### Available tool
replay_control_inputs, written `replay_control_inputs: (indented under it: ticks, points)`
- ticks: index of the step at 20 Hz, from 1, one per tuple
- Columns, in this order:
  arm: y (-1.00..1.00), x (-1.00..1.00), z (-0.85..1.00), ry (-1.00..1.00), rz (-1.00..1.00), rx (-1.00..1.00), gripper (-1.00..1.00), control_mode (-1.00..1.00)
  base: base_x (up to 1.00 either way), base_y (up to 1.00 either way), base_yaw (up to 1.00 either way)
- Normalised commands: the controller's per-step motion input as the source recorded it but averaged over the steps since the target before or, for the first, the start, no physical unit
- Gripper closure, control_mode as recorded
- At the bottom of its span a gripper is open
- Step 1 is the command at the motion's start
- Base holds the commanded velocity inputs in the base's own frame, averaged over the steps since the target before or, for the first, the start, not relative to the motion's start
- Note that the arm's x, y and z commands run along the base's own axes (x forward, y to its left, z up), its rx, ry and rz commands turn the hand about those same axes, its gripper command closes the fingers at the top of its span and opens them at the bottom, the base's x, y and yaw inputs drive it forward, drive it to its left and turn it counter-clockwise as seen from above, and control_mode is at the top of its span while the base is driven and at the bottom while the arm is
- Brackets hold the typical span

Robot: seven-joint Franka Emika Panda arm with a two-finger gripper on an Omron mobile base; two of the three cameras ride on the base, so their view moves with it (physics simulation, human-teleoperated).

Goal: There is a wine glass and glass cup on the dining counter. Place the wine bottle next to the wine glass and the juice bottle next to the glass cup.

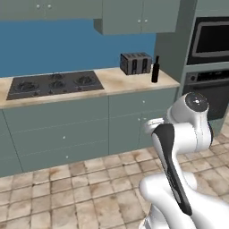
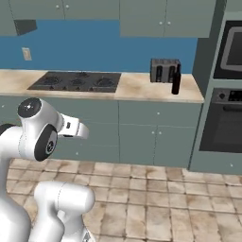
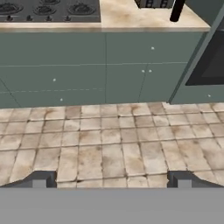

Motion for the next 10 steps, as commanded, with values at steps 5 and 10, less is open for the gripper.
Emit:
replay_control_inputs:
  ticks: [5, 10]
  points:
    - [0.0, 0.0, 0.0, 0.0, 0.0, 0.0, -1.0, 1.0, 0.79, -0.17, 0.01]
    - [0.0, 0.0, 0.0, 0.0, 0.0, 0.0, -1.0, 1.0, 0.77, -0.23, 0.01]
